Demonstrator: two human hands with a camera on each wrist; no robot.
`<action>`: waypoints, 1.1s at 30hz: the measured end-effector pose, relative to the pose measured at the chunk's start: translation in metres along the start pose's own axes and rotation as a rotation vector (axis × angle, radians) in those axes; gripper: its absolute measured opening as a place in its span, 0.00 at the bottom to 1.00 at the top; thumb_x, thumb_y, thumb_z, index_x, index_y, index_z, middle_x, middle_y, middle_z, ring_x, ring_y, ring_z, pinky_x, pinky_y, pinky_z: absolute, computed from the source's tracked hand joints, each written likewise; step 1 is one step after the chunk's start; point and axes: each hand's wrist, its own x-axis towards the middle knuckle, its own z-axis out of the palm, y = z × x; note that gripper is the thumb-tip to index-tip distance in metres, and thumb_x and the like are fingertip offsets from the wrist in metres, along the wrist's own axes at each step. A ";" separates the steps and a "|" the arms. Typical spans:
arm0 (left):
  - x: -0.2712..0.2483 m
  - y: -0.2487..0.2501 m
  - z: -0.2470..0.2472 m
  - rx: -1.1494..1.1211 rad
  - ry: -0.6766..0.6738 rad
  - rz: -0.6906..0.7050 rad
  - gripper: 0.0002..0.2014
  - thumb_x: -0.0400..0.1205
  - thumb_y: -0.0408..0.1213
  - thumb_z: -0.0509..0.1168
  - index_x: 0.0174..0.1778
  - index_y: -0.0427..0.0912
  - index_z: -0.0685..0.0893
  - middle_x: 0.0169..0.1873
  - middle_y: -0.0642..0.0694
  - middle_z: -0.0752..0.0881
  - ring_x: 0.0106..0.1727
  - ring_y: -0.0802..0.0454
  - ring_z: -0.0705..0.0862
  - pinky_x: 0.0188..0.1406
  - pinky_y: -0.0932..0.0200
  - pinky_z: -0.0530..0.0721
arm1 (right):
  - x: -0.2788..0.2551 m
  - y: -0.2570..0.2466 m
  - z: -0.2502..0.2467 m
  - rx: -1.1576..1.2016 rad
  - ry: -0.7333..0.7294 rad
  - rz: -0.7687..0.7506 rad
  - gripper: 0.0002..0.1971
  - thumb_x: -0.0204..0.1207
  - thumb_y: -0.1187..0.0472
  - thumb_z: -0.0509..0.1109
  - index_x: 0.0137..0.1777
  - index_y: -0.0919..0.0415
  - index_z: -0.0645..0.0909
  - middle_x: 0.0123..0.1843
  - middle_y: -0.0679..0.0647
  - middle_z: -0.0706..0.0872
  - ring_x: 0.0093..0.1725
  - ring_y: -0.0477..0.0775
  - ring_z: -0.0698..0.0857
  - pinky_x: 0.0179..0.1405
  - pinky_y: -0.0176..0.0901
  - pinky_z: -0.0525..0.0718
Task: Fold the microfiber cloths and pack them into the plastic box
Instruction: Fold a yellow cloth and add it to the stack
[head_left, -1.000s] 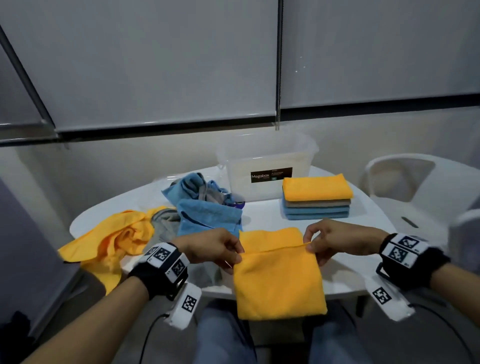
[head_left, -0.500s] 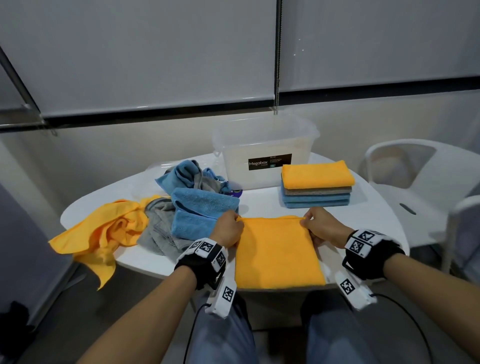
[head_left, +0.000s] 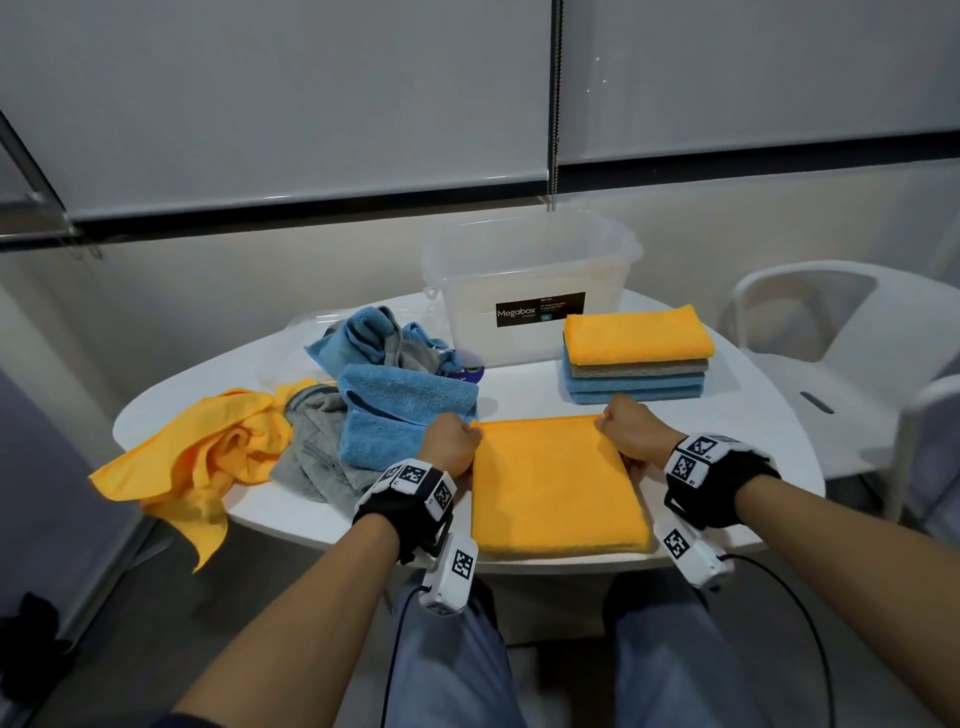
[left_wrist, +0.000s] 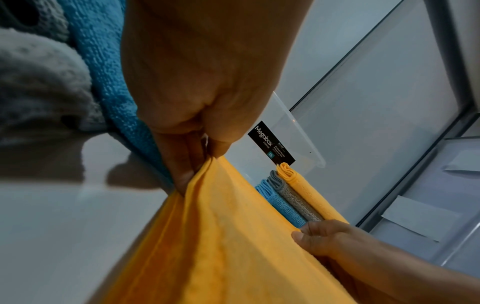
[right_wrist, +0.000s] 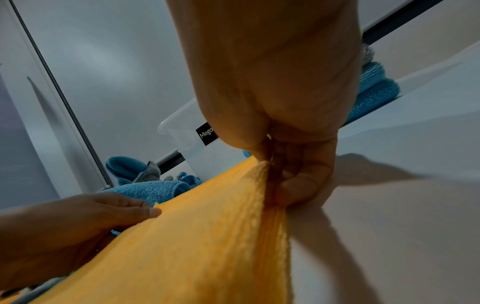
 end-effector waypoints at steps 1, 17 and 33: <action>0.001 0.000 0.000 0.005 -0.002 -0.002 0.24 0.87 0.37 0.63 0.25 0.42 0.66 0.23 0.45 0.70 0.30 0.44 0.73 0.36 0.54 0.70 | 0.002 0.001 0.000 -0.009 -0.004 -0.003 0.14 0.86 0.61 0.60 0.38 0.60 0.64 0.33 0.56 0.71 0.35 0.57 0.75 0.32 0.47 0.68; 0.005 0.000 -0.001 0.076 -0.062 0.014 0.20 0.85 0.35 0.64 0.28 0.41 0.65 0.29 0.30 0.75 0.39 0.26 0.80 0.39 0.42 0.80 | 0.011 0.003 -0.002 0.012 -0.106 0.043 0.16 0.86 0.66 0.58 0.34 0.63 0.69 0.14 0.57 0.76 0.11 0.53 0.75 0.19 0.41 0.76; -0.071 0.055 -0.015 0.501 -0.444 0.585 0.19 0.76 0.58 0.75 0.51 0.47 0.84 0.48 0.50 0.84 0.48 0.51 0.83 0.45 0.52 0.84 | -0.063 -0.026 -0.031 -0.248 -0.352 -0.462 0.14 0.68 0.44 0.82 0.41 0.54 0.87 0.37 0.46 0.89 0.36 0.41 0.84 0.35 0.34 0.79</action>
